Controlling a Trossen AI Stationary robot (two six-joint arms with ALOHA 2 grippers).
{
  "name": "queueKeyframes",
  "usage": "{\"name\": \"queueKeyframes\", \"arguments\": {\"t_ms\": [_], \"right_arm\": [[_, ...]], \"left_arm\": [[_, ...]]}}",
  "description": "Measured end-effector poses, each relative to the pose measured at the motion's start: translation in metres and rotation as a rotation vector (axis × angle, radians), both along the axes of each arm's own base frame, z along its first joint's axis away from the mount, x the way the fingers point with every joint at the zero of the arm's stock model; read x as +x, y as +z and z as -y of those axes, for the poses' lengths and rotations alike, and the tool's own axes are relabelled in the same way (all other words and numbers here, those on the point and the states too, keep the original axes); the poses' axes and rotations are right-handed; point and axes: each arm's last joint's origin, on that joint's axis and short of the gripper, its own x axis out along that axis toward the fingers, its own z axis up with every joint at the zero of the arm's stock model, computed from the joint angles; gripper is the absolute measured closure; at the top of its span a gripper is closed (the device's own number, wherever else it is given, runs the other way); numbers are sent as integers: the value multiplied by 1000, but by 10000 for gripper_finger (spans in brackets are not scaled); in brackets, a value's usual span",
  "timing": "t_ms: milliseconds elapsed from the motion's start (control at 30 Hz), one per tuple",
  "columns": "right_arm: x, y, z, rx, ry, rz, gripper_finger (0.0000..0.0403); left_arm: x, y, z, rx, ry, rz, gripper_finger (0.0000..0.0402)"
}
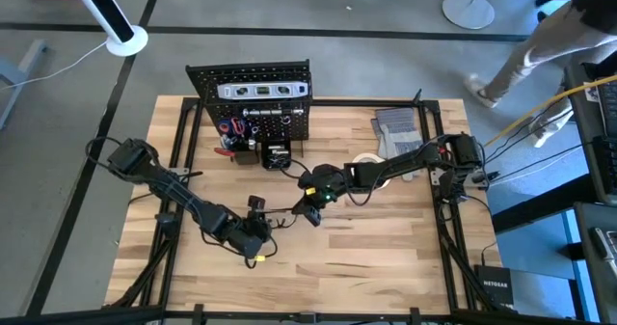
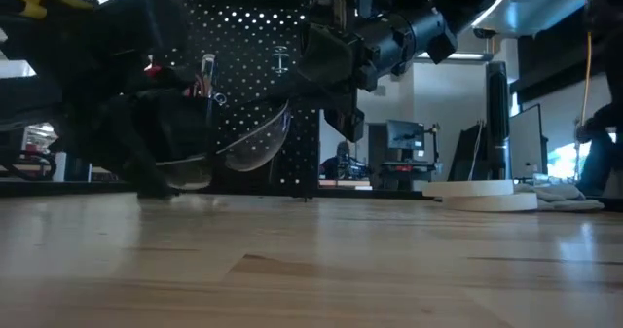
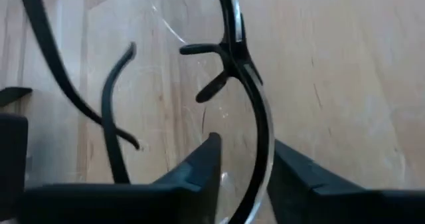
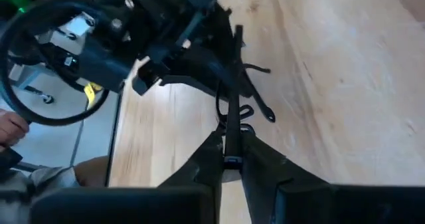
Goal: Hang tools onto peg board
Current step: Put the safety glasses on the peg board
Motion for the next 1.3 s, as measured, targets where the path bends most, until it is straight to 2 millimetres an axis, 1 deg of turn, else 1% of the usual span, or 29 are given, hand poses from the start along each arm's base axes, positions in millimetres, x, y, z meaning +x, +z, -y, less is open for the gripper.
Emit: {"name": "queueKeyframes", "arguments": {"t_ms": [100,133,167,233,333,433,500,567,667,733,800,900,1033,1100,1167,1300], "right_arm": [[0,0,0,-9,4,9,343],[0,0,1,-21,-4,10,333],[0,0,2,-32,-6,13,323],[0,1,4,-39,-6,17,299],[-3,10,11,-36,55,41,258],[-12,28,19,-39,112,60,221],[-22,44,18,-80,143,68,202],[-35,61,18,-140,147,67,188],[-55,81,17,-218,138,43,176],[-67,92,18,-271,109,37,173],[-78,101,15,-314,99,27,171],[-87,103,11,-383,88,-13,171],[-90,100,6,-433,86,-52,171],[-89,98,4,-451,90,-58,171],[-87,95,4,-459,88,-63,171],[-84,92,4,-477,90,-66,171]], "left_arm": [[0,0,-2,2,8,-9,364],[0,0,-2,7,1,-14,380],[0,0,-2,6,1,-12,388],[-1,3,-2,-11,16,-3,387],[-2,11,-3,-35,30,26,391],[-6,25,-3,-70,36,72,395],[-10,35,-4,-94,46,92,395],[-13,55,-5,-125,51,123,397],[-19,91,-7,-178,37,159,397],[-24,117,-10,-209,24,183,397],[-28,147,-14,-215,-2,218,398],[-35,196,-22,-197,-52,266,398],[-44,262,-40,-132,-113,338,399],[-50,293,-53,-83,-134,381,399],[-56,320,-69,-34,-135,422,399],[-74,368,-104,96,-114,514,399]]}}
